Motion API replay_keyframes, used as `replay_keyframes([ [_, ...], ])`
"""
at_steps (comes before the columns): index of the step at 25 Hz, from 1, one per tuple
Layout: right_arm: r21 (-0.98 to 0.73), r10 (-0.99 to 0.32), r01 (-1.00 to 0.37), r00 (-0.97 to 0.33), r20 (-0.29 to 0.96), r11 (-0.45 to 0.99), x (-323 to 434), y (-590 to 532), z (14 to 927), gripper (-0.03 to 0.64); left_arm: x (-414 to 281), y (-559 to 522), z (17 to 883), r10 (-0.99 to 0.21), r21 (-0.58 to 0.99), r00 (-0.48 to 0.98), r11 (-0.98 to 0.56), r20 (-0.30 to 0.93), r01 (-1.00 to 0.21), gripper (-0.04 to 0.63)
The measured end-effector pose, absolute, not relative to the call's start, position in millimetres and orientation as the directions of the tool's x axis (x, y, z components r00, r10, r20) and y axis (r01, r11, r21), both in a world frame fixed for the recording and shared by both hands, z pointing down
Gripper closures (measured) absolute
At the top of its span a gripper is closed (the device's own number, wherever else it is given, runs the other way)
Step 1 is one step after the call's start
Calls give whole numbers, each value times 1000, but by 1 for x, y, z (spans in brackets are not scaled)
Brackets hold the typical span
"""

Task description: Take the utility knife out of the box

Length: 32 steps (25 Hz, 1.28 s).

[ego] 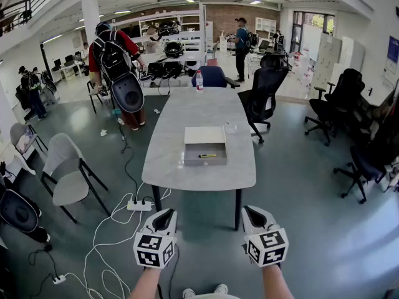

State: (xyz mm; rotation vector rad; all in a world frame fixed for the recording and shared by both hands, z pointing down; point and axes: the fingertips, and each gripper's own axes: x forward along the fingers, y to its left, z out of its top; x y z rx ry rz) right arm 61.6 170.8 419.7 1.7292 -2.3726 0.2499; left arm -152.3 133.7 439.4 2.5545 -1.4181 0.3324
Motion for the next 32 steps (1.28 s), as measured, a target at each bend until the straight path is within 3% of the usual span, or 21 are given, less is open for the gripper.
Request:
replay_keyframes([
  [24, -41, -886, -921, -384, 260, 387, 96, 162, 428, 612, -89, 132, 439, -804, 90, 529, -526, 272, -846, 568],
  [32, -37, -889, -924, -377, 259, 381, 107, 133, 433, 612, -77, 100, 445, -793, 96, 546, -542, 272, -835, 504],
])
